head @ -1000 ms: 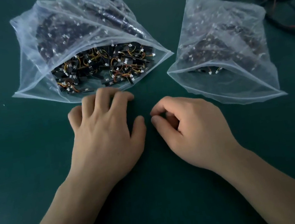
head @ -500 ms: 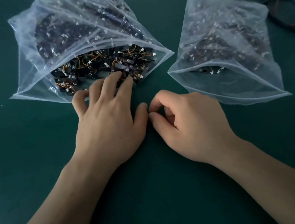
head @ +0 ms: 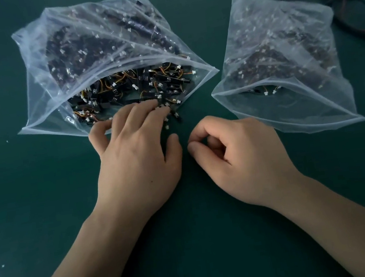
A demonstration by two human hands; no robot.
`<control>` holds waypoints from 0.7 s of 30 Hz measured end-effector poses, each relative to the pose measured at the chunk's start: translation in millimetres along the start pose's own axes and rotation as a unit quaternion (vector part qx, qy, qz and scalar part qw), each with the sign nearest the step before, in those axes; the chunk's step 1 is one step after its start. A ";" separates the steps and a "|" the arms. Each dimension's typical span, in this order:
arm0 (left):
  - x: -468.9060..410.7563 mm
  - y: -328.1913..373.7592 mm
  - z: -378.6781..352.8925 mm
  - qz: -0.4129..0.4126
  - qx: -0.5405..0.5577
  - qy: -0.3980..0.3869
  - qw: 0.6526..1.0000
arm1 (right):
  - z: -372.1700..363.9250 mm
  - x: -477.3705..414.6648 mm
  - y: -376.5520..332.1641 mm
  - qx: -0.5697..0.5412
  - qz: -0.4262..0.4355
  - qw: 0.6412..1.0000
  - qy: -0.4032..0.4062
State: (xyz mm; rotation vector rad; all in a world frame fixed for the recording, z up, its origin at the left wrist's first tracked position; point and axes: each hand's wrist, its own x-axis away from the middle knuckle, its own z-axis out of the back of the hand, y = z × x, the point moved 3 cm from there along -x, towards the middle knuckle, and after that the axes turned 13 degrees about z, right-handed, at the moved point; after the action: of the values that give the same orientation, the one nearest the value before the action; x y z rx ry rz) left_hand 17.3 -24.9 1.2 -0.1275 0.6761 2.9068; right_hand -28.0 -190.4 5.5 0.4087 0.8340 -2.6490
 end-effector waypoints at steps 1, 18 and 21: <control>0.9 -0.9 2.0 -0.005 0.018 0.018 1.000 | 0.3 1.4 1.0 -0.020 -0.002 1.000 0.010; 1.2 -16.4 22.7 -0.048 0.211 0.054 0.975 | 1.5 6.1 -1.4 0.008 0.002 1.000 -0.029; -0.4 -19.8 21.1 -0.062 0.177 0.020 0.982 | 1.2 6.7 -2.0 0.018 0.007 1.000 -0.015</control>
State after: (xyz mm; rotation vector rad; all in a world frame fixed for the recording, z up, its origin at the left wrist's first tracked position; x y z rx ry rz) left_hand 20.0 2.0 11.6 -0.1786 1.1338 2.6220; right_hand -35.1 -191.1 5.1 0.3807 0.7742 -2.6543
